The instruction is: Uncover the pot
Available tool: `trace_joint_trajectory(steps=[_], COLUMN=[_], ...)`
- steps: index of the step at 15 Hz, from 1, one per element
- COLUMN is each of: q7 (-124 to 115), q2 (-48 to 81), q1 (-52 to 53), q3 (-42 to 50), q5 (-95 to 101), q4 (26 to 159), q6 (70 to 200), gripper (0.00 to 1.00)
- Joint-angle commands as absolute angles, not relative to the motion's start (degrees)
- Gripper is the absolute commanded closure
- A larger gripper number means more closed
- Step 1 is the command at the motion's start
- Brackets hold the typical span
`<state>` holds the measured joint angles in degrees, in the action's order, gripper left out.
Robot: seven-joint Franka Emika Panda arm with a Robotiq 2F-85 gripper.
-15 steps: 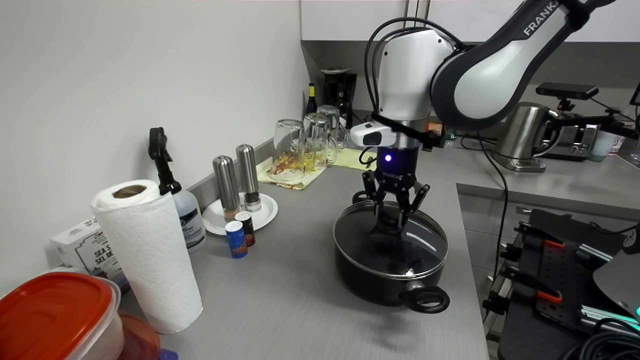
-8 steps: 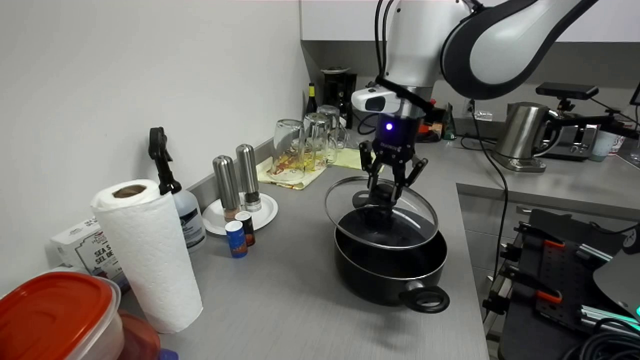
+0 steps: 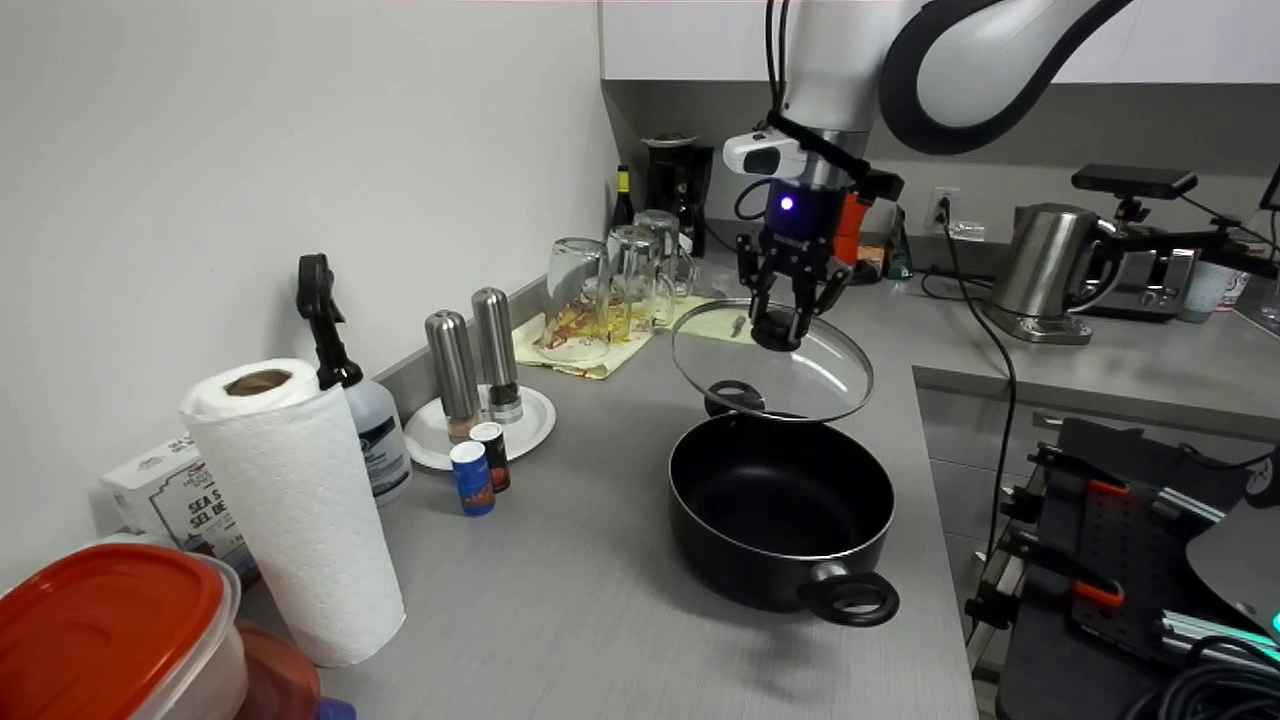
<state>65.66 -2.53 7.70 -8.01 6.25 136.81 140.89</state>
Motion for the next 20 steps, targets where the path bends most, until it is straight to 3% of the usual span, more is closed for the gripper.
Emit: trace_joint_trajectory(steps=[1,20], q7=[65.0,32.3], q2=[-3.4,10.8], q1=[5.6,-5.1], q3=[-5.4,3.3], q5=[7.6,2.7], q4=[134.3,118.9], q6=[138.0,129.9], gripper=[0.75,0.75])
